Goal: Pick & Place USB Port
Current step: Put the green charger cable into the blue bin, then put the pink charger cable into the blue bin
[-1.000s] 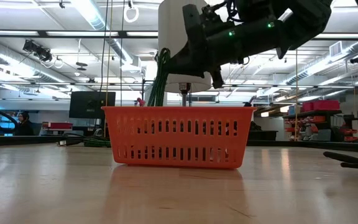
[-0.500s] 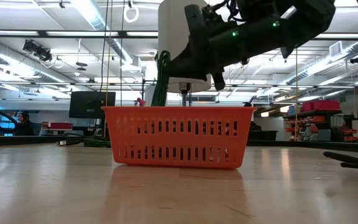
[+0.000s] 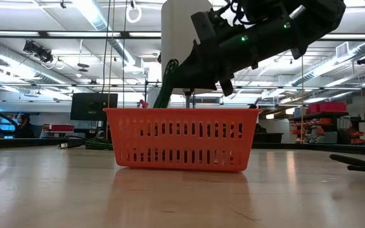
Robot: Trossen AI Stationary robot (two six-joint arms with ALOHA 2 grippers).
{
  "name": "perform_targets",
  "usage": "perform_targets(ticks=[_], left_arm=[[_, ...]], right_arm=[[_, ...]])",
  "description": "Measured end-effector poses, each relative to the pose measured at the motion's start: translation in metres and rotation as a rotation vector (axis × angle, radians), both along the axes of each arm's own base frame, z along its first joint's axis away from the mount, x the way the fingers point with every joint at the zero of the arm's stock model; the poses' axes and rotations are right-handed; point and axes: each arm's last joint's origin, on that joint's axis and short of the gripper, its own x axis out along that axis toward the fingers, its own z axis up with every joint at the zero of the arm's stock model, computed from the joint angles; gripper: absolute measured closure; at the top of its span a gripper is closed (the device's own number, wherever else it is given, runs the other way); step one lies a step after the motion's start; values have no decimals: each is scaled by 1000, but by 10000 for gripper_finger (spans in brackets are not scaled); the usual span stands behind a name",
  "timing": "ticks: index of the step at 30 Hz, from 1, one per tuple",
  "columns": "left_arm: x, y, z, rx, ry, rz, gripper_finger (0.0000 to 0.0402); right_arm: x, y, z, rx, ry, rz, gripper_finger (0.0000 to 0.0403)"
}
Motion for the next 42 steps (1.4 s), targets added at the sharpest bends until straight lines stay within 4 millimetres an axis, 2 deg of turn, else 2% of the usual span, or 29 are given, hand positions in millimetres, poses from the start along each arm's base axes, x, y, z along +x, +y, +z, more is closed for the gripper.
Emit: perform_targets(ticks=[9, 20, 24, 27, 31, 35, 42], left_arm=[[0, 0, 0, -1, 0, 0, 344], [0, 0, 0, -11, 2, -1, 344], [0, 0, 0, -15, 1, 3, 344], [-1, 0, 0, -15, 5, 4, 344], [-1, 0, -1, -15, 10, 5, 344], [-1, 0, -1, -18, 10, 8, 344], [-1, 0, -1, -16, 13, 8, 344]], right_arm=[[-2, -1, -5, -16, 52, -31, 269], [-11, -1, -20, -2, 219, -42, 266], [-16, 6, -22, -2, 271, -22, 266], [-21, 14, -18, 1, 291, -6, 266], [-29, 26, 0, -1, 258, 36, 266], [-46, 41, 18, 17, 286, 107, 266], [-101, 81, 31, 218, 535, 277, 287]])
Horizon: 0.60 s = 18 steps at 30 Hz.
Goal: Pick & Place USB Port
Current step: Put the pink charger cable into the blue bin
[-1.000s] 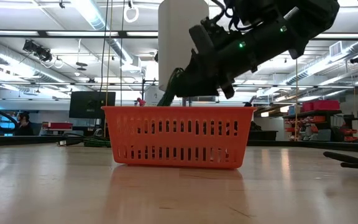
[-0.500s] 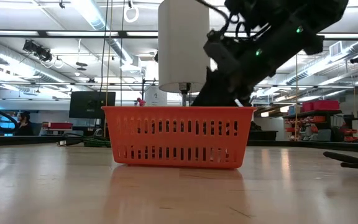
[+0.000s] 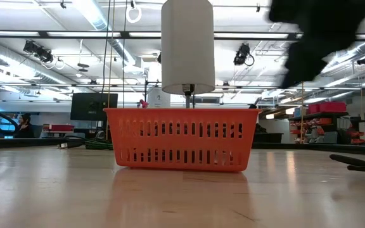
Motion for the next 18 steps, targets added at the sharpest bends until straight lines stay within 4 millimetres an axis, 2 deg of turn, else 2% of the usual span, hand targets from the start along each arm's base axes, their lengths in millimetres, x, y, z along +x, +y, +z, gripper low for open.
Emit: perform_targets(ticks=[5, 10, 18], left_arm=[[0, 0, 0, -12, -5, 9, 344], [0, 0, 0, -16, -7, 12, 344], [0, 0, 0, -18, -9, 12, 344]], right_arm=[[-38, 28, 13, 184, 135, 42, 307], [-63, 51, 15, 321, 255, 28, 316], [-96, 69, 6, 350, 452, -66, 317]])
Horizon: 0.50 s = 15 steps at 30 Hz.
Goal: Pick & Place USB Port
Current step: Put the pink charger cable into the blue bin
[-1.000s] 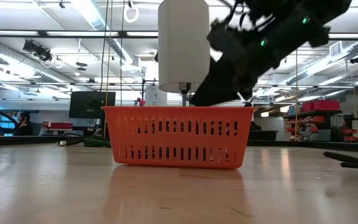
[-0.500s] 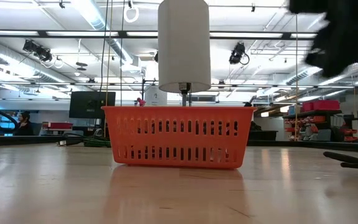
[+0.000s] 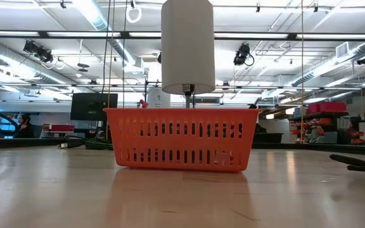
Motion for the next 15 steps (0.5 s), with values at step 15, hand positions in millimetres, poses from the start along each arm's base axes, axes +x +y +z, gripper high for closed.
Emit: perform_targets(ticks=[15], left_arm=[[0, 0, 0, 1, 0, 0, 344]], right_arm=[[1, 13, 7, -42, -260, 66, 317]])
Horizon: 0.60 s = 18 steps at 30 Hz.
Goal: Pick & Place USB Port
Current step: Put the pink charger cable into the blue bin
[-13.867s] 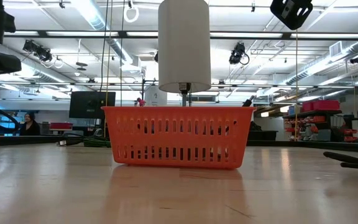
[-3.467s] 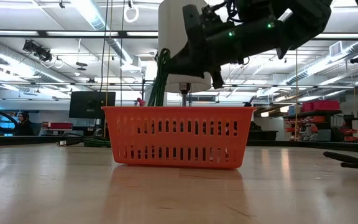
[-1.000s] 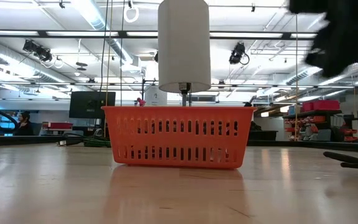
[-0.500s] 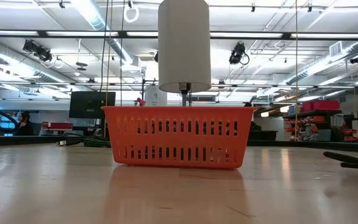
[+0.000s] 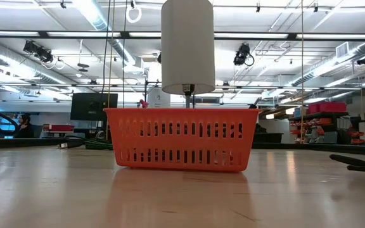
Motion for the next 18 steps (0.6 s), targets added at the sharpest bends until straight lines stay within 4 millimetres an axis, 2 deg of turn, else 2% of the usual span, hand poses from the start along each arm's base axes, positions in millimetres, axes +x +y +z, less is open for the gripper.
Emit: perform_targets(ticks=[5, 9, 18], left_arm=[[0, 0, 0, 0, 0, 0, 344], [0, 0, 0, 0, 0, 0, 344], [0, 0, 0, -2, 0, 2, 344]], right_arm=[[15, 3, 8, -39, -223, 112, 317], [30, 6, 3, -87, -315, 192, 317], [56, 3, -34, -62, -153, 235, 307]])
